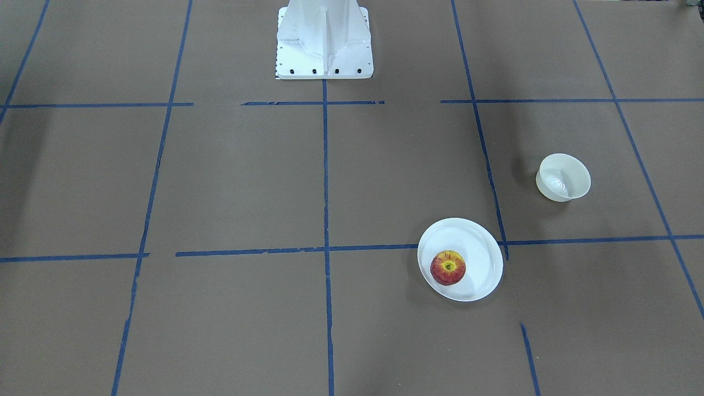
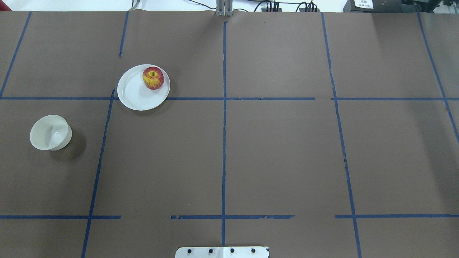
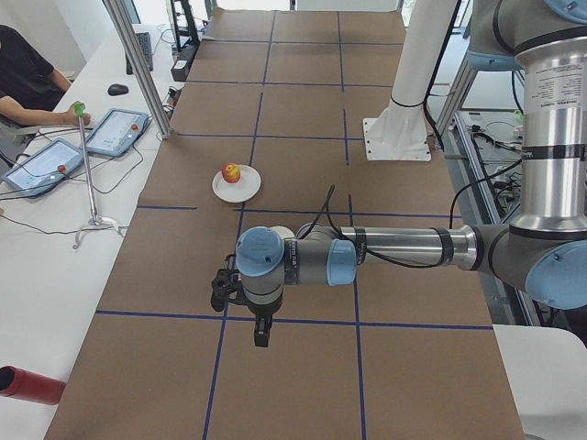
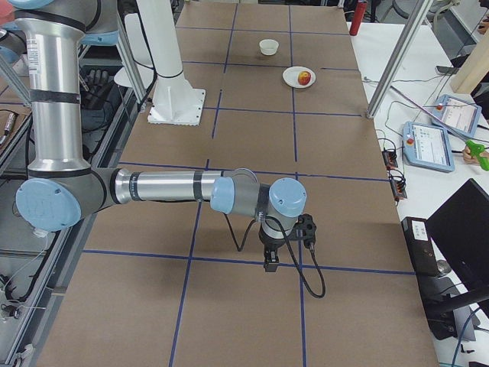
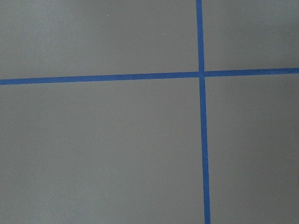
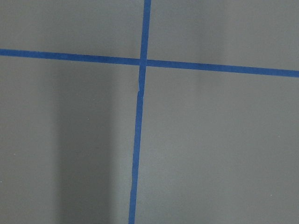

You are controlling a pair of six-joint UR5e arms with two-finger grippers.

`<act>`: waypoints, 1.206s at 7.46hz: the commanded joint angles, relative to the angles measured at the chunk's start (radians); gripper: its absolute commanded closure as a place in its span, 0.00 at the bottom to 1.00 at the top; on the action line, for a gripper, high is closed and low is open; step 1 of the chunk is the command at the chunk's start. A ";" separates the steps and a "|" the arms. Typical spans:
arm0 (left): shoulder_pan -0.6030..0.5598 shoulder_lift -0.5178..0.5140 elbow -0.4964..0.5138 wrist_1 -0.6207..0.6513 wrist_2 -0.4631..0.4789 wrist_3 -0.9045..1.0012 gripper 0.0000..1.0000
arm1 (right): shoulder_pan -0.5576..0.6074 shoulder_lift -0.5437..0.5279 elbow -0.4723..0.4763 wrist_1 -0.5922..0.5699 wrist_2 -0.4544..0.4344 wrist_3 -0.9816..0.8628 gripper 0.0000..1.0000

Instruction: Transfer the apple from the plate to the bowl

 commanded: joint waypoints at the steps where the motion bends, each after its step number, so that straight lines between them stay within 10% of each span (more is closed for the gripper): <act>1: 0.000 -0.011 -0.009 -0.004 -0.001 0.000 0.00 | 0.000 0.000 0.000 0.000 0.000 0.000 0.00; 4: 0.012 -0.060 -0.091 -0.005 -0.004 -0.014 0.00 | 0.000 0.000 0.000 0.000 0.000 0.000 0.00; 9: 0.482 -0.452 -0.144 0.016 0.057 -0.648 0.00 | 0.000 0.000 0.000 0.000 0.000 0.000 0.00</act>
